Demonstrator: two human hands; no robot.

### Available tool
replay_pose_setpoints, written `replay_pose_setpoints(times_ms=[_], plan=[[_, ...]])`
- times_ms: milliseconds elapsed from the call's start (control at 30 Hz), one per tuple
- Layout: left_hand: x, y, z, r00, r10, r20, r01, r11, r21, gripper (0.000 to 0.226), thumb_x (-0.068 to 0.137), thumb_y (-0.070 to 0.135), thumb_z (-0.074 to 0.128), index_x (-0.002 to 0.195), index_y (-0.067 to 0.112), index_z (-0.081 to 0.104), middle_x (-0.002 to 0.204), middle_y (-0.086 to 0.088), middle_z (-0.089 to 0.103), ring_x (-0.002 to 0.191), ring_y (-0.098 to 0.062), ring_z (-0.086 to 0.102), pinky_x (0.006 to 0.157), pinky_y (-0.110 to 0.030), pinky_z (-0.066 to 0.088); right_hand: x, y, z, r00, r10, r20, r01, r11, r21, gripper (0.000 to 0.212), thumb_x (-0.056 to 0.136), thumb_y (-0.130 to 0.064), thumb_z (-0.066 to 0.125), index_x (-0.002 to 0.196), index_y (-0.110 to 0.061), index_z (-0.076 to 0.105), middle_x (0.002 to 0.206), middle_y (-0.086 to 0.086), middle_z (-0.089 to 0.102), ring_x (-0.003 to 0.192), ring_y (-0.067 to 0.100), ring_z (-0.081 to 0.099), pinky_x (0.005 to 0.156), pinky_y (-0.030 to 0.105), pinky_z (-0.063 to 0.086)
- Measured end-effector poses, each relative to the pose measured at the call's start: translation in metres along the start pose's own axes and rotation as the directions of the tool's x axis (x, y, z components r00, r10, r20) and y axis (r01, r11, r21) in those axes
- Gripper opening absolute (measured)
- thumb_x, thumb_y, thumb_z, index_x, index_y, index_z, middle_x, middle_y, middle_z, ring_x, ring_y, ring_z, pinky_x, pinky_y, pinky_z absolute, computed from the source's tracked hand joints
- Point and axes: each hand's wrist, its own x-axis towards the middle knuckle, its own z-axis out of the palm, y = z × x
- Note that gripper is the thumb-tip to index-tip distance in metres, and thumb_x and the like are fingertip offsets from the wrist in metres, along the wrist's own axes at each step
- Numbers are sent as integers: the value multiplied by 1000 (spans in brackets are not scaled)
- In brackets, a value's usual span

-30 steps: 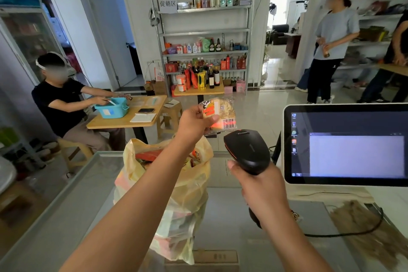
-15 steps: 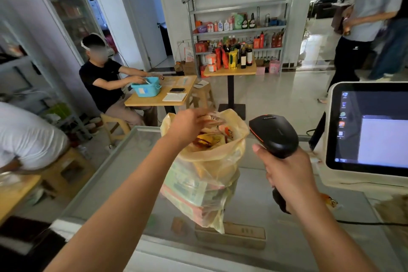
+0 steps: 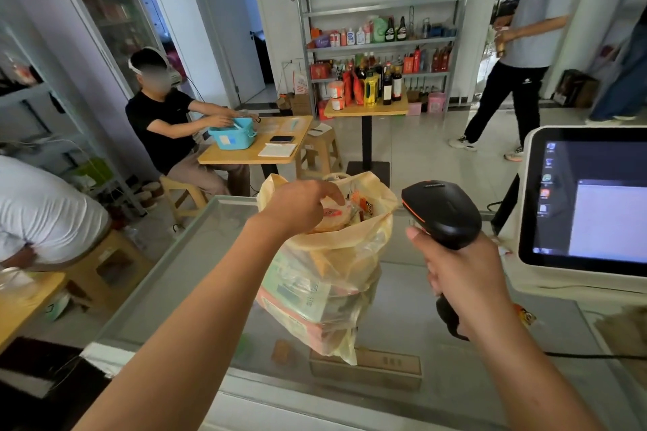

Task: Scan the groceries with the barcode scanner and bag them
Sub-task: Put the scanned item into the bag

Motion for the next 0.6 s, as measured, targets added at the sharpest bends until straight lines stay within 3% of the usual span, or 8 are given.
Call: replay_pose_setpoints(times_ms=[167,333,433,533,600], plan=[[6,17,1,992,70,-107,-82,990,-112,61,79,-12,42,106,34,70,122,4,68,108,-14,63,83,-39,58,0,-1,-8,1000,21,-16,-21,1000,14,22,80,-30,77,86,-12,64,45,-3,48,40,15,45,49,31,40],[18,78,16,948,263,-177,-308,895,-323,50,85,-12,43,108,22,71,109,9,66,103,-6,61,84,-13,46,-1,-10,-39,998,62,-27,-60,996,69,17,83,-25,75,81,-12,64,47,1,47,37,13,42,44,28,38],[34,120,43,924,360,-128,-380,837,-394,46,87,-11,46,110,20,72,109,3,70,100,-3,60,80,-8,44,0,-10,-71,987,120,-107,-102,983,156,18,82,-19,76,80,-8,62,50,6,43,38,17,37,42,26,35],[50,157,80,912,408,-37,-375,795,-477,47,85,-14,47,110,16,72,105,4,69,97,-4,61,79,-3,41,4,5,-97,965,213,-154,-176,959,224,16,82,-17,75,84,-7,63,52,6,44,38,17,37,41,24,34],[55,174,108,913,407,32,-341,803,-488,47,85,-15,46,110,13,72,103,6,66,96,-5,59,76,4,35,9,25,-107,938,298,-179,-248,935,253,18,81,-17,76,76,-9,61,49,5,45,38,16,37,41,24,34]])
